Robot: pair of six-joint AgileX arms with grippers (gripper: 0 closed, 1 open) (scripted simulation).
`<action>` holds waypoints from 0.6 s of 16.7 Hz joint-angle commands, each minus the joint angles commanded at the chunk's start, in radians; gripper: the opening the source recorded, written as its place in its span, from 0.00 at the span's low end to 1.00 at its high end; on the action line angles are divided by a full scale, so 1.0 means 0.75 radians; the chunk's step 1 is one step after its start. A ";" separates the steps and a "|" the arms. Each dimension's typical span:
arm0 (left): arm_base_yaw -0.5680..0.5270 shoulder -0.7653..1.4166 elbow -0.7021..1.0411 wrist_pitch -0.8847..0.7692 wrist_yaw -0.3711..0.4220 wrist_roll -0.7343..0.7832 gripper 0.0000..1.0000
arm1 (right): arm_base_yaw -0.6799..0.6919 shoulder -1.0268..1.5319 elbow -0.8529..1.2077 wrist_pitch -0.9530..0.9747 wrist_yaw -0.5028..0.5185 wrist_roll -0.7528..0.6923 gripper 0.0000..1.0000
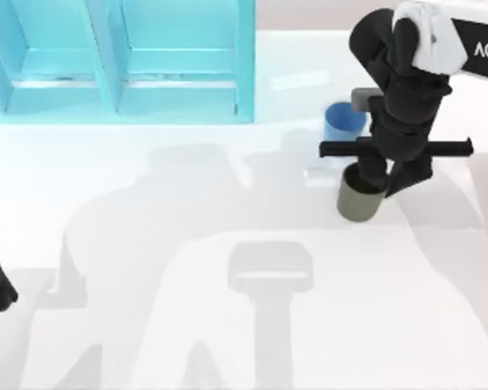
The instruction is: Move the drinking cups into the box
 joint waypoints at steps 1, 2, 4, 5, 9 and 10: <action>0.000 0.000 0.000 0.000 0.000 0.000 1.00 | -0.004 -0.001 0.000 0.000 0.000 0.001 0.00; 0.000 0.000 0.000 0.000 0.000 0.000 1.00 | -0.007 -0.004 0.002 -0.004 0.000 -0.003 0.00; 0.000 0.000 0.000 0.000 0.000 0.000 1.00 | -0.046 -0.029 0.028 -0.054 -0.001 -0.046 0.00; 0.000 0.000 0.000 0.000 0.000 0.000 1.00 | -0.079 -0.050 0.048 -0.100 -0.002 -0.080 0.00; 0.000 0.000 0.000 0.000 0.000 0.000 1.00 | -0.243 -0.166 0.141 -0.327 -0.002 -0.241 0.00; 0.000 0.000 0.000 0.000 0.000 0.000 1.00 | -0.276 -0.192 0.161 -0.365 -0.002 -0.274 0.00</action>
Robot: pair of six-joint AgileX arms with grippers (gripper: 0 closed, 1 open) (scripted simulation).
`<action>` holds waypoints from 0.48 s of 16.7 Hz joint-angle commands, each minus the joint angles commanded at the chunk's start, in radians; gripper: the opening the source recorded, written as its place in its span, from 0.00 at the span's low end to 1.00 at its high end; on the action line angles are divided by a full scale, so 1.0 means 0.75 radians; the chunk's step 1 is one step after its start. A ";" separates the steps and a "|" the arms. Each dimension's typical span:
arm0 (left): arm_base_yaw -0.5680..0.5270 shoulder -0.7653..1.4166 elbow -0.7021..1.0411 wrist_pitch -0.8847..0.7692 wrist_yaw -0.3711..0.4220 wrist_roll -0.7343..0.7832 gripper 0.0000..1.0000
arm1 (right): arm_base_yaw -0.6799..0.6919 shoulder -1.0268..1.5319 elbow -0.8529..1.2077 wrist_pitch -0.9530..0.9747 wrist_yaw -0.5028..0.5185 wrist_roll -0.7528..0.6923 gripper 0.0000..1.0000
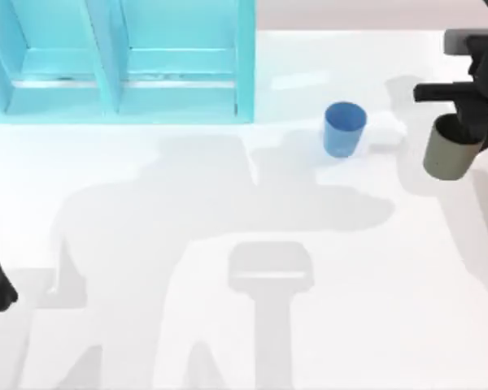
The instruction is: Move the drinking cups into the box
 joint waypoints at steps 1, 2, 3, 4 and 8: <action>0.000 0.000 0.000 0.000 0.000 0.000 1.00 | -0.022 -0.019 0.014 -0.024 0.000 -0.023 0.00; 0.000 0.000 0.000 0.000 0.000 0.000 1.00 | -0.032 -0.027 0.020 -0.034 0.000 -0.032 0.00; 0.000 0.000 0.000 0.000 0.000 0.000 1.00 | -0.032 -0.028 0.020 -0.035 0.000 -0.032 0.00; 0.000 0.000 0.000 0.000 0.000 0.000 1.00 | -0.032 -0.028 0.020 -0.035 0.000 -0.032 0.00; 0.000 0.000 0.000 0.000 0.000 0.000 1.00 | -0.076 -0.057 -0.014 -0.032 0.003 -0.079 0.00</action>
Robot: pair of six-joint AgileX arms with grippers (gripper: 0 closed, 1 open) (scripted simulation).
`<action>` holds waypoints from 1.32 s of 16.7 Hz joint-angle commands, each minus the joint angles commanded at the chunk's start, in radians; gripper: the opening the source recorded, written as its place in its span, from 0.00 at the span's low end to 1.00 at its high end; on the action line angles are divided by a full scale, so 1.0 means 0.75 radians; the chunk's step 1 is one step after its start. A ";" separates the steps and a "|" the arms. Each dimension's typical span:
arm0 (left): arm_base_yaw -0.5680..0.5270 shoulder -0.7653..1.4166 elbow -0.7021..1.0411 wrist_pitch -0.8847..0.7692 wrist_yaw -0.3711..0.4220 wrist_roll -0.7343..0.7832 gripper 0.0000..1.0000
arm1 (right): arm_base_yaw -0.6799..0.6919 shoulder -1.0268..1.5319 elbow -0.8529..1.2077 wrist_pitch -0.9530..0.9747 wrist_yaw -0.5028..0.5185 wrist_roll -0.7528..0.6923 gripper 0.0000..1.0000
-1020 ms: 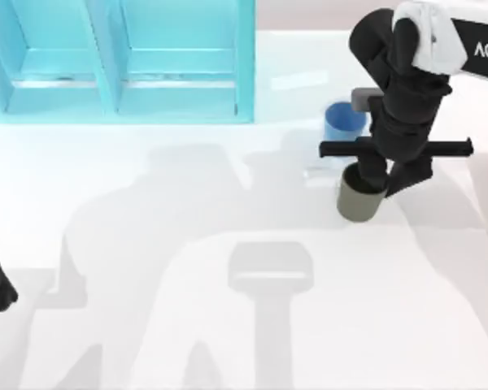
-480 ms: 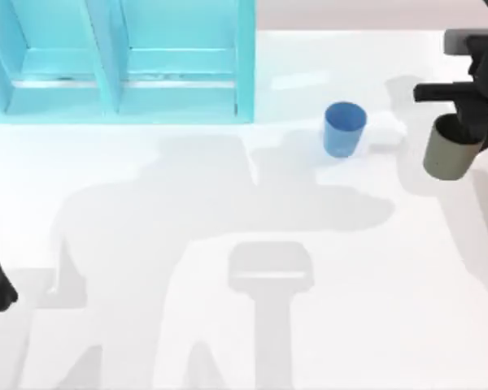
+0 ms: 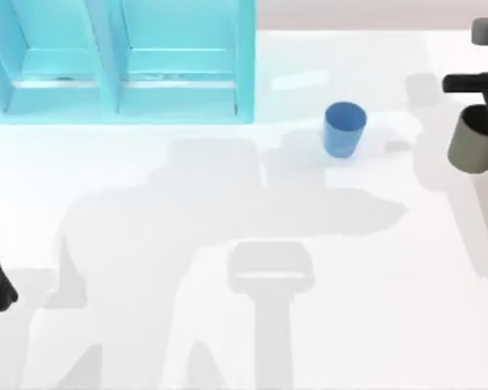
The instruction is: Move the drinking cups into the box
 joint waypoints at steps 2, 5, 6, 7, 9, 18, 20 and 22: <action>0.000 0.000 0.000 0.000 0.000 0.000 1.00 | -0.101 -0.069 -0.064 0.003 -0.001 -0.101 0.00; 0.000 0.000 0.000 0.000 0.000 0.000 1.00 | -0.336 -0.230 -0.219 0.016 -0.005 -0.340 0.00; 0.000 0.000 0.000 0.000 0.000 0.000 1.00 | -0.432 -0.291 -0.280 0.022 -0.007 -0.439 0.00; 0.000 0.000 0.000 0.000 0.000 0.000 1.00 | -0.535 -0.354 -0.342 0.027 -0.009 -0.544 0.00; 0.000 0.000 0.000 0.000 0.000 0.000 1.00 | -0.741 -0.485 -0.467 0.040 -0.012 -0.751 0.00; 0.000 0.000 0.000 0.000 0.000 0.000 1.00 | -1.086 -0.774 -0.740 0.083 -0.018 -1.096 0.00; 0.000 0.000 0.000 0.000 0.000 0.000 1.00 | -1.079 -0.768 -0.741 0.085 -0.018 -1.094 0.00; 0.000 0.000 0.000 0.000 0.000 0.000 1.00 | -1.072 -0.765 -0.787 0.131 -0.017 -1.090 0.00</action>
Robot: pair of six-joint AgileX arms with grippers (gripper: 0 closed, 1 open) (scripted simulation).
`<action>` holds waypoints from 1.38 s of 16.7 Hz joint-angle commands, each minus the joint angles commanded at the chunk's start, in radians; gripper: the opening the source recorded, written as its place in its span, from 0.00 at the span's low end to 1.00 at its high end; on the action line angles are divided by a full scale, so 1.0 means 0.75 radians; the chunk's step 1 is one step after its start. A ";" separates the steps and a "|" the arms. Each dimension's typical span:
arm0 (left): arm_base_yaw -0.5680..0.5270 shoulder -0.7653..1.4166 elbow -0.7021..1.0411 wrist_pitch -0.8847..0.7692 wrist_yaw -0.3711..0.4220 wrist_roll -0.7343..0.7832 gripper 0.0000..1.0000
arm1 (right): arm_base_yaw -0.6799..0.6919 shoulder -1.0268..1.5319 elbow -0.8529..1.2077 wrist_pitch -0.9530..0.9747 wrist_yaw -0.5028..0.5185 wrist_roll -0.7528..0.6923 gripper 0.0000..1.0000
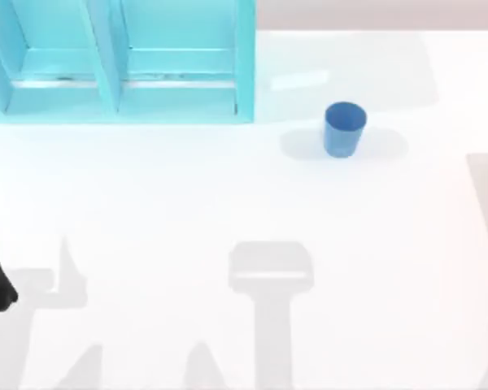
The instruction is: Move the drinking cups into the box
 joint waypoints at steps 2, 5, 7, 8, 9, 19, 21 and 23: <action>0.000 0.000 0.000 0.000 0.000 0.000 1.00 | 0.008 0.000 -0.087 0.086 0.001 0.011 0.00; 0.000 0.000 0.000 0.000 0.000 0.000 1.00 | 0.021 0.004 -0.228 0.237 0.003 0.027 0.00; 0.000 0.000 0.000 0.000 0.000 0.000 1.00 | 0.027 0.003 -0.279 0.290 0.002 0.034 0.00; 0.000 0.000 0.000 0.000 0.000 0.000 1.00 | 0.028 0.003 -0.284 0.295 0.002 0.035 0.00; 0.000 0.000 0.000 0.000 0.000 0.000 1.00 | 0.028 0.003 -0.284 0.295 0.002 0.035 0.00; 0.000 0.000 0.000 0.000 0.000 0.000 1.00 | 0.028 0.003 -0.284 0.295 0.002 0.035 0.60; 0.000 0.000 0.000 0.000 0.000 0.000 1.00 | 0.028 0.003 -0.284 0.295 0.002 0.035 0.75; 0.000 0.000 0.000 0.000 0.000 0.000 1.00 | 0.028 0.003 -0.284 0.295 0.002 0.035 0.90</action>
